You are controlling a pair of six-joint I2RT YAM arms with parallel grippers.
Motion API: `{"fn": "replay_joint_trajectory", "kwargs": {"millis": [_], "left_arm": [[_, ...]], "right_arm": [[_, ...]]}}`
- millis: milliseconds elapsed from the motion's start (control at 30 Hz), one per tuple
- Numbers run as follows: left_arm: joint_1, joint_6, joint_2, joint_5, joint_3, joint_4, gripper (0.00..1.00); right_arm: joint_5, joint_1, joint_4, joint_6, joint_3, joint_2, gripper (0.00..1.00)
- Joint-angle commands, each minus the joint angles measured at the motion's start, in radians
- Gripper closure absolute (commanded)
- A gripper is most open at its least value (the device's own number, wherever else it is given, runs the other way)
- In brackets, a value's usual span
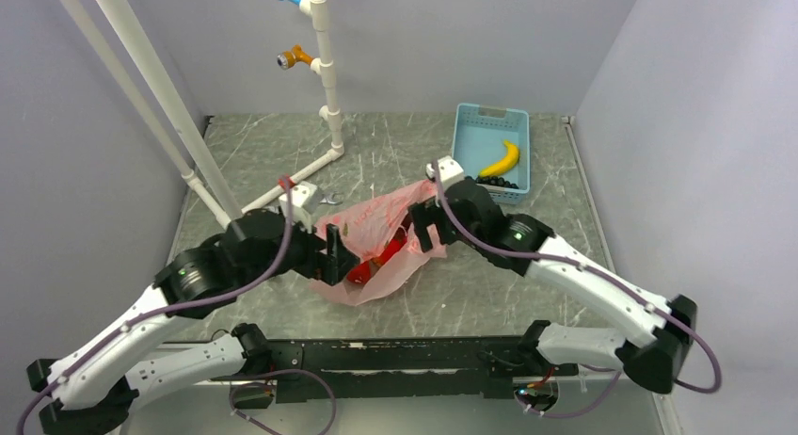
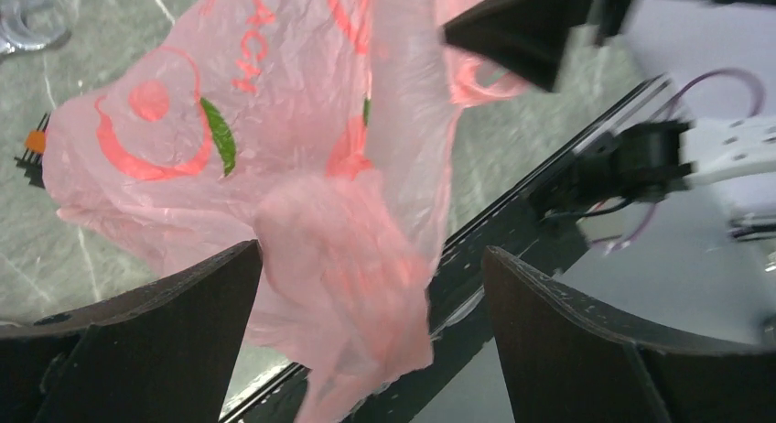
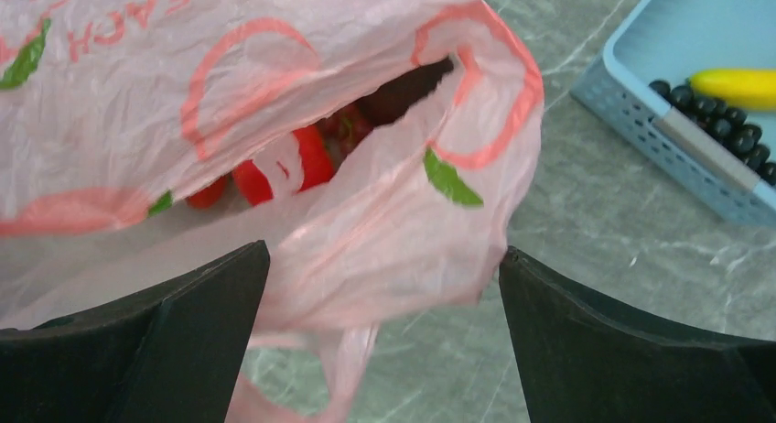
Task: Take the fake fruits out of the plastic bag
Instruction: Adjust the plastic bag at the center of the board, then take out the fake fruit from the plastic bag.
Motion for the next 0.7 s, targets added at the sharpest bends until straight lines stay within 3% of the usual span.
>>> {"fn": "replay_joint_trajectory", "kwargs": {"millis": [0, 67, 133, 267, 367, 500, 567, 667], "left_arm": [[-0.001, 0.039, 0.021, 0.034, -0.037, 0.049, 0.09], [0.0, 0.017, 0.022, 0.02, -0.067, 0.042, 0.22], [-0.001, -0.013, 0.004, 0.016, -0.112, 0.043, 0.36], [-0.001, -0.061, -0.064, 0.053, -0.216, 0.11, 0.59], [-0.002, -0.114, -0.126, -0.001, -0.269, 0.135, 0.82], [-0.001, -0.101, -0.236, -0.053, -0.354, 0.271, 0.99], [-0.002, -0.079, -0.283, -0.078, -0.383, 0.339, 1.0], [-0.001, -0.073, -0.323, -0.148, -0.401, 0.388, 1.0]], "right_arm": [[-0.021, 0.008, -0.061, 0.083, -0.119, -0.111, 0.01], [0.075, 0.008, -0.102, 0.16, -0.162, -0.102, 0.03], [0.21, 0.007, -0.167, 0.28, -0.184, -0.091, 0.17], [0.259, 0.007, -0.151, 0.411, -0.281, -0.18, 0.67], [0.282, 0.005, -0.12, 0.513, -0.37, -0.33, 0.97], [0.19, 0.006, 0.019, 0.592, -0.504, -0.508, 1.0], [0.141, 0.007, 0.068, 0.624, -0.552, -0.578, 1.0], [0.202, 0.006, -0.039, 0.702, -0.569, -0.633, 1.0]]}}
